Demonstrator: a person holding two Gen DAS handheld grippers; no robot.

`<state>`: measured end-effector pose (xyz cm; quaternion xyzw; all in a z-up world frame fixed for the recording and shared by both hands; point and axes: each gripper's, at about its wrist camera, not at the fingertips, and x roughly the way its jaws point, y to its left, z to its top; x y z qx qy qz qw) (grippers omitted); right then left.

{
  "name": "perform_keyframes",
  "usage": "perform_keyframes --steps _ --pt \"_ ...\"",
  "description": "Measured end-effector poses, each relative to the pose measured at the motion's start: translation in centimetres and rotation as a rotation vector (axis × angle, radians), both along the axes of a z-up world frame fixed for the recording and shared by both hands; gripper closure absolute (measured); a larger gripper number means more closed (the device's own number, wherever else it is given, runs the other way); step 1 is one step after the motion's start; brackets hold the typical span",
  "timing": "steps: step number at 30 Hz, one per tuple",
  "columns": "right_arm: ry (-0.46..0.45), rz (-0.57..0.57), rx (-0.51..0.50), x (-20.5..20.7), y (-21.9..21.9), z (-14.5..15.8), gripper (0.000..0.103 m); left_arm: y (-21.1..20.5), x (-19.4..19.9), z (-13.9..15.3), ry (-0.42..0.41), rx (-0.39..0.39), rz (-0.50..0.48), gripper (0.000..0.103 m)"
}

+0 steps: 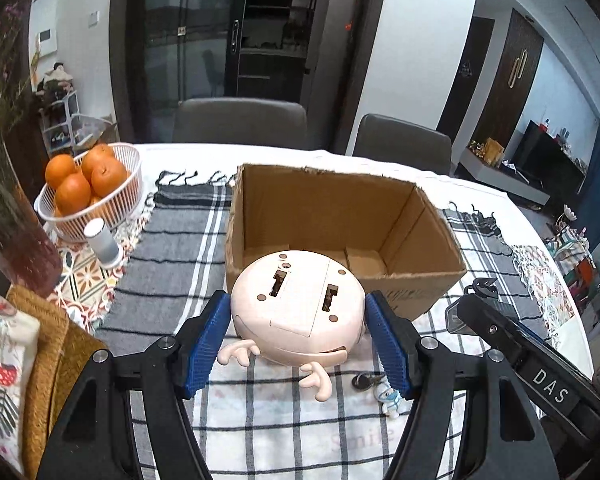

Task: Organize rigid objects
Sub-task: 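Carry the doll toy with the left tool while the right tool carries the bike light over the box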

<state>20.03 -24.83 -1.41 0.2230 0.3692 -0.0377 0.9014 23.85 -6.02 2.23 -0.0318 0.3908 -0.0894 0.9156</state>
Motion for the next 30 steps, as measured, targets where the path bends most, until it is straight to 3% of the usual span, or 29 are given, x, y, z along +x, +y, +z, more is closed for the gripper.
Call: perform_keyframes --steps 15,30 --pt "-0.057 0.034 -0.033 3.6 -0.6 2.3 0.028 -0.7 3.3 2.1 -0.026 0.007 -0.009 0.035" --pt "-0.043 0.103 0.008 8.5 0.1 2.7 0.028 -0.5 7.8 1.8 0.029 -0.001 -0.009 0.035"
